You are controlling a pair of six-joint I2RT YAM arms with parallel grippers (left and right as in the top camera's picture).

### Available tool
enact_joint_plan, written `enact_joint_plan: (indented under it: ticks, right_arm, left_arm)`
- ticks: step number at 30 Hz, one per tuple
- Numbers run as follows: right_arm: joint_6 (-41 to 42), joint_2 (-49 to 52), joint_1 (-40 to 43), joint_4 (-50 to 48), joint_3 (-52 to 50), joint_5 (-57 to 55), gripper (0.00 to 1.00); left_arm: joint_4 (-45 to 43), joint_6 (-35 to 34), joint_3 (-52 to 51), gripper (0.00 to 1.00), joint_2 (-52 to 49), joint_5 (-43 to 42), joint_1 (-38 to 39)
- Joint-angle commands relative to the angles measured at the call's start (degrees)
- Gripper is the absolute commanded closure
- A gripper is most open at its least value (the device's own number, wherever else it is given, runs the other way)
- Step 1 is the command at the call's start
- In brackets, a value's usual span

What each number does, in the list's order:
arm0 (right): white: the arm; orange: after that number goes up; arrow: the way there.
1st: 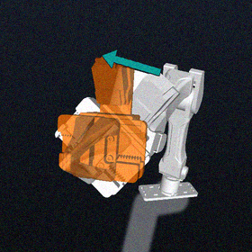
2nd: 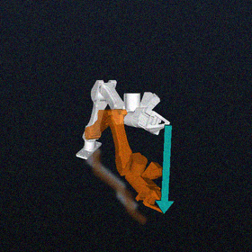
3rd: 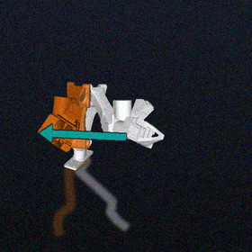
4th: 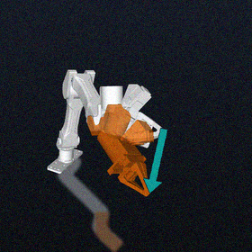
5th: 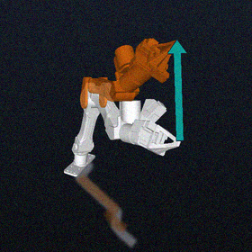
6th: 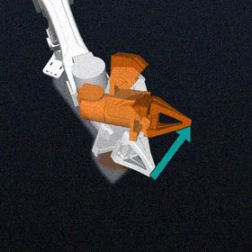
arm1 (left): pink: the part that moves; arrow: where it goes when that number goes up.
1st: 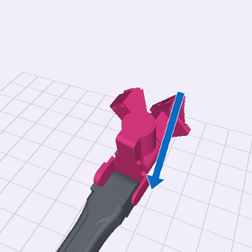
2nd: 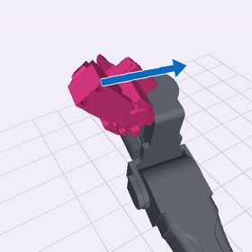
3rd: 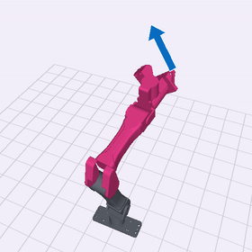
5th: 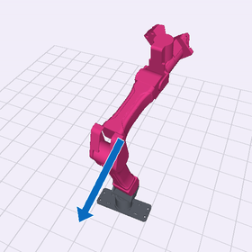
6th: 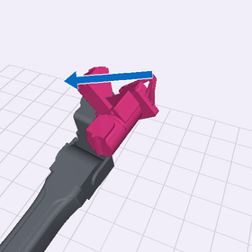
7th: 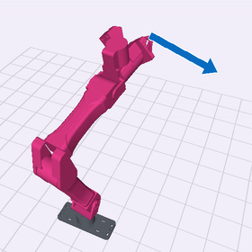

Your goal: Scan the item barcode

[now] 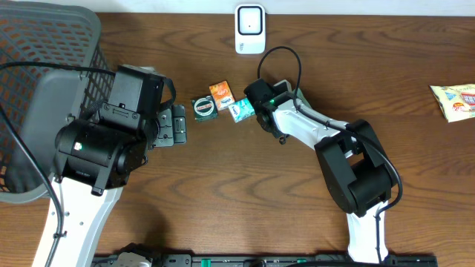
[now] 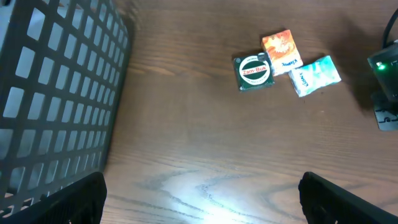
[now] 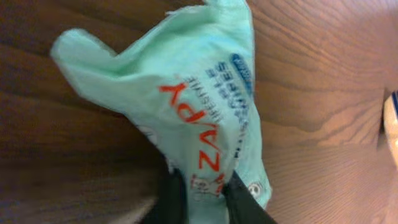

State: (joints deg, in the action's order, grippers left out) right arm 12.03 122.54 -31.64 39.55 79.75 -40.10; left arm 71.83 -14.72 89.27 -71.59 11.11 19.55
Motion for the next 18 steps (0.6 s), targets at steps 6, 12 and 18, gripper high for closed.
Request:
enact_joint_plan:
  ticks: [6, 12, 18]
  right_arm:
    - [0.76, -0.02, 0.15, 3.52, 3.17, 12.35, 0.99]
    - [-1.73, -1.29, 3.02, 9.86, 11.74, 28.57, 0.99]
    - [-6.82, -2.29, 9.7, 12.55, 17.38, 56.0, 0.99]
  left_arm:
    - [0.17, 0.52, 0.46, 0.02, -0.26, 0.96, -0.28]
    - [0.17, 0.52, 0.46, 0.02, -0.26, 0.96, -0.28]
    - [0.17, 0.52, 0.46, 0.02, -0.26, 0.96, -0.28]
